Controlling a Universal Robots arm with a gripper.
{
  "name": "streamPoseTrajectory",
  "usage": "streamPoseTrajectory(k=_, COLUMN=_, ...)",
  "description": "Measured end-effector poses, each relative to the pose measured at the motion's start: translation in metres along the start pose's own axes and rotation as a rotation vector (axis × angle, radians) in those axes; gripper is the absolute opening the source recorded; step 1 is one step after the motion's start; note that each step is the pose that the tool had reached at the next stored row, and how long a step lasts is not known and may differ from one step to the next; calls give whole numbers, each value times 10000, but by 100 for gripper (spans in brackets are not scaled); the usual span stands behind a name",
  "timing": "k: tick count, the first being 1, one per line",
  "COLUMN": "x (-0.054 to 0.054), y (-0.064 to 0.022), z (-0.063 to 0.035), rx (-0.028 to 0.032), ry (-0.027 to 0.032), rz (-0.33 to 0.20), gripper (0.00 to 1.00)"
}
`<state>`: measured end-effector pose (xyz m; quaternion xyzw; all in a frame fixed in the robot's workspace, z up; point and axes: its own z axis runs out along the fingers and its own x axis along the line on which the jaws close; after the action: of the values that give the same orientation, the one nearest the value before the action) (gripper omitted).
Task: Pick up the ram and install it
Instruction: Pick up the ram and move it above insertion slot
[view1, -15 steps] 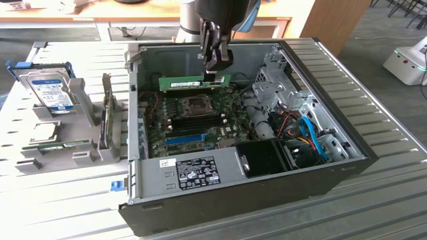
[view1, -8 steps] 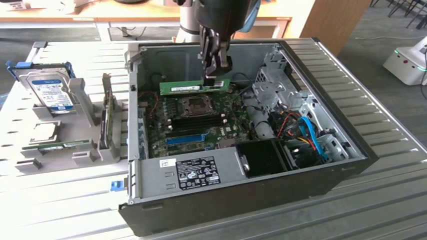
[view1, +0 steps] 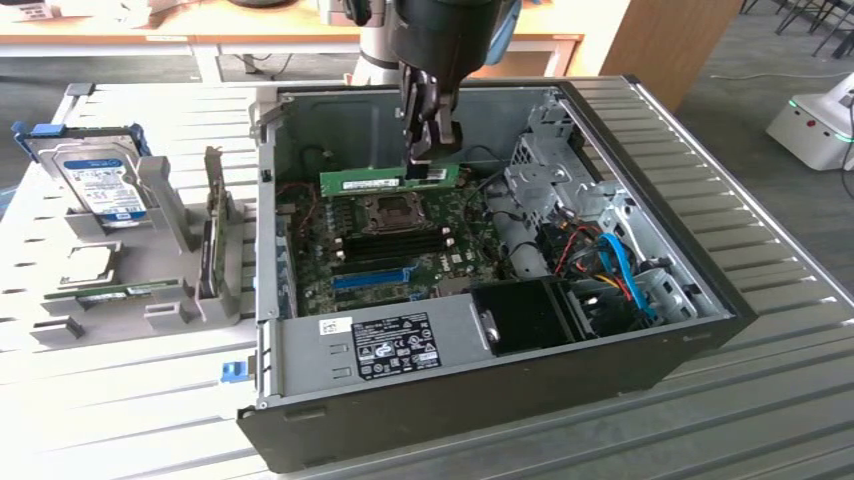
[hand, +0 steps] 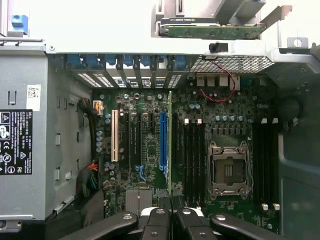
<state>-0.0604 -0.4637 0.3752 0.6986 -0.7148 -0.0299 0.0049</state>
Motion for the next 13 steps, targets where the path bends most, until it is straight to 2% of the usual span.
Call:
streamPoseTrajectory(k=7, x=-6, y=-1, z=4, rx=2, ry=-13, rz=-3, gripper=12)
streamPoseTrajectory(k=13, x=-78, y=1, z=6, rx=0, ry=-17, rz=-1, gripper=12)
